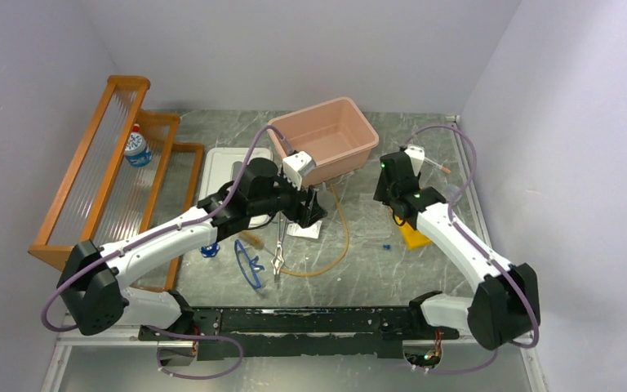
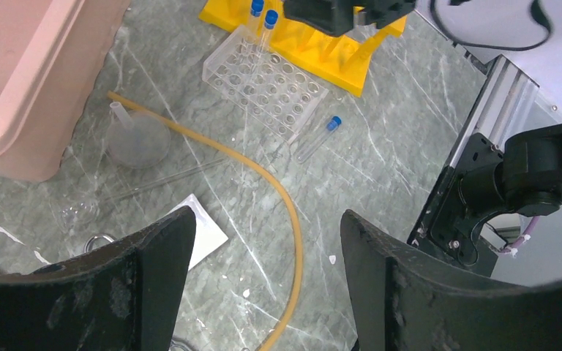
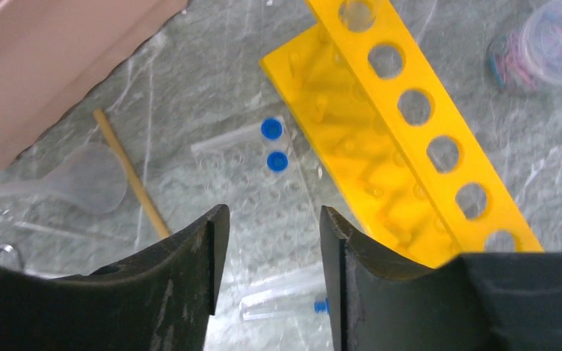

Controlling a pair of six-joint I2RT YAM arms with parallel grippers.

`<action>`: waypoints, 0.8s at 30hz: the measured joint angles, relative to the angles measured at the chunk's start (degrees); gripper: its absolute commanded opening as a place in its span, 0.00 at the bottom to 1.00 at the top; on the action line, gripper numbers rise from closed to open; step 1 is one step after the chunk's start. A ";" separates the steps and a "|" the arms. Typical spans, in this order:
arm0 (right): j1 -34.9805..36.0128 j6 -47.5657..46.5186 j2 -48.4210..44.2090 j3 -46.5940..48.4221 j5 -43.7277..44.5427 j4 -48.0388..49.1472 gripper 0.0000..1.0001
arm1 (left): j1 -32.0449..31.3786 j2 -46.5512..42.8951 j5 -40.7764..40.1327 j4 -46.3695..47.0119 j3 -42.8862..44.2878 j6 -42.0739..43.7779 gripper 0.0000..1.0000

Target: Organize the chemistry lab equipment

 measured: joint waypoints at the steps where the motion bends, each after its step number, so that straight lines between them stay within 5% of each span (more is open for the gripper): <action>1: 0.00 0.76 -1.38 0.00 -0.63 -1.38 0.46 | 0.00 -0.09 0.00 0.04 -0.07 -0.07 0.76; 5: -0.02 5.49 -7.26 -0.92 -2.16 -7.43 0.30 | 0.00 -1.77 0.00 0.35 -1.55 -0.59 0.76; 9: -0.07 12.13 -12.68 -5.77 -2.73 -12.61 0.26 | 0.00 -3.85 -0.02 0.42 -2.58 -1.14 0.76; 15: -0.09 20.09 -12.41 -14.03 -4.04 -17.27 0.43 | 0.02 -5.84 0.02 1.01 -3.63 -1.77 0.76; 24: -0.09 29.81 -10.01 -16.79 -2.86 -15.37 0.48 | 0.02 -6.25 0.44 1.79 -4.13 -2.16 0.75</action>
